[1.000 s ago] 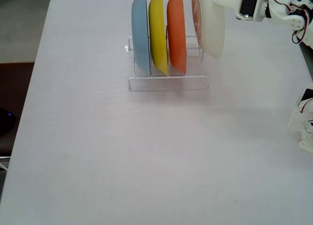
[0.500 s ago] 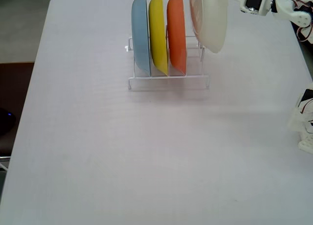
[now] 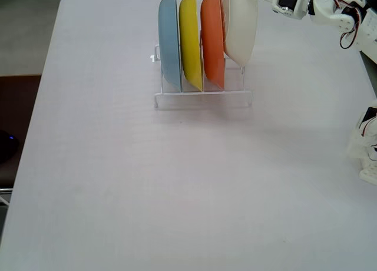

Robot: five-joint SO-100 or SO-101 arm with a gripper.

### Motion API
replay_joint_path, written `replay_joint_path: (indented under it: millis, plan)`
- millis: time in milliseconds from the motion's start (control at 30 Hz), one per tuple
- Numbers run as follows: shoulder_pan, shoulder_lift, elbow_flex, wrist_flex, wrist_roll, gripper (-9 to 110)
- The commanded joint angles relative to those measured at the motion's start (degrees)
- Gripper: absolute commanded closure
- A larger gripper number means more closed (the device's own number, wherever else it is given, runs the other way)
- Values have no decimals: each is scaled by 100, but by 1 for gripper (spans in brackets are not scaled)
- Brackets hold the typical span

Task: Can you put the plate away?

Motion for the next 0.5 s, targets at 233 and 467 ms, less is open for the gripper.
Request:
replay_joint_path:
  millis: [233, 467]
  plan:
    - [299, -62, 668, -185, 334, 102]
    - [404, -211, 861, -185, 562, 102]
